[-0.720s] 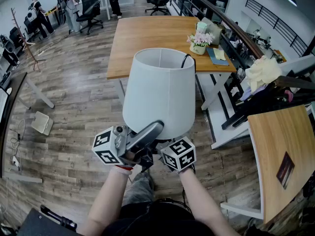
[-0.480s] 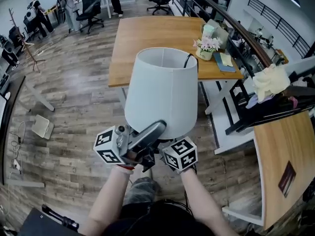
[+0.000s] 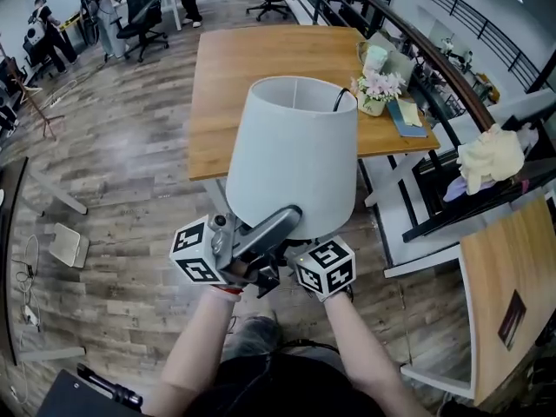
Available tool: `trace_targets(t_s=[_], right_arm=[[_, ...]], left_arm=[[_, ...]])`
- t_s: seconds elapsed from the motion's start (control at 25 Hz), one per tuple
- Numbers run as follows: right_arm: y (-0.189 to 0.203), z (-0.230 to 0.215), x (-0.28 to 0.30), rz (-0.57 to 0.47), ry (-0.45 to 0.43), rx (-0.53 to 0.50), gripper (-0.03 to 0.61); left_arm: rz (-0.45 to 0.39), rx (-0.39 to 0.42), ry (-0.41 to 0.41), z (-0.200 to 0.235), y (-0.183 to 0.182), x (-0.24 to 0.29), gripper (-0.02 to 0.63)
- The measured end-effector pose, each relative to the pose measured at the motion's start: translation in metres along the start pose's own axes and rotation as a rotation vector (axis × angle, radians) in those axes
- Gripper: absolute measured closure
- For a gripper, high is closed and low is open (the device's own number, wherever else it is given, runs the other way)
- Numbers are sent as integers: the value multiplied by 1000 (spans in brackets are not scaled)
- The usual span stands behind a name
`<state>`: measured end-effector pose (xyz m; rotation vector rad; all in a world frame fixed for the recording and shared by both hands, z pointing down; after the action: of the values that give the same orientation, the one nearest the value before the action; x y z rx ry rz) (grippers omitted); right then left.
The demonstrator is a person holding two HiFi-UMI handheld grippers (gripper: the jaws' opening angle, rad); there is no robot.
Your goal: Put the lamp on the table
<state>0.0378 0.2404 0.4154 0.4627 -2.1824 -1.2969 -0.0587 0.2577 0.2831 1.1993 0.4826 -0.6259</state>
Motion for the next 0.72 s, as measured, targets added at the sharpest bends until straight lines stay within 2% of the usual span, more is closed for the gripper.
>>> trace_targets(t_s=[0.28,0.48,0.72], right_arm=[[-14,-14,35,17,5,-6,403],[-26,-31,65,36,-28,-27,403],[-46,-57,109,57,-83,-23,403]], left_arm=[[-7,3,7,32,-18,-11,601],[-42,23,-28,64,-31,-19,601],[-43,51,-76,109,-50,-23,601]])
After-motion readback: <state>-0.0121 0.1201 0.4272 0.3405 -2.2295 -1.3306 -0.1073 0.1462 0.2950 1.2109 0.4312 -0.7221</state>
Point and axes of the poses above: the fingertips, and each gripper's own axes: x forward along the fingers, z to its left, y out of its underside, the point moved 8 cm from there along -x, backward along the fingers, and after that the axes turned 9 degrees about x, right-handed, at the moved point
